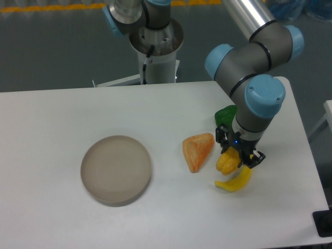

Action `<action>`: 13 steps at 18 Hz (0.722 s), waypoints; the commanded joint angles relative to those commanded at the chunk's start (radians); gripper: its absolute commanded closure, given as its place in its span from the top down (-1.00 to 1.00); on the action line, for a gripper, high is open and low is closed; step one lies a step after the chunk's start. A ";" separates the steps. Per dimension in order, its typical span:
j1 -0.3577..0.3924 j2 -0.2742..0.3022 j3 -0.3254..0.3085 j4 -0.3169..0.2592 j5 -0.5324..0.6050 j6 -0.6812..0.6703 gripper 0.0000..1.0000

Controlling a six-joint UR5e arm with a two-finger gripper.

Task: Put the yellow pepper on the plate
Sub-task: 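Hold the yellow pepper in the gripper and lift it off the table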

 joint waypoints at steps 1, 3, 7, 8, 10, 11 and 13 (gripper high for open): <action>0.000 0.002 0.000 0.000 0.000 0.002 -0.58; 0.000 0.002 0.000 0.000 -0.002 0.000 -0.57; 0.000 0.002 0.002 -0.002 -0.003 0.000 -0.57; 0.000 0.002 0.002 -0.002 -0.002 0.000 -0.57; 0.000 0.002 0.000 -0.002 -0.003 -0.003 -0.57; 0.000 0.002 -0.002 -0.002 -0.003 -0.005 -0.57; 0.000 0.002 -0.002 -0.002 -0.005 -0.006 -0.57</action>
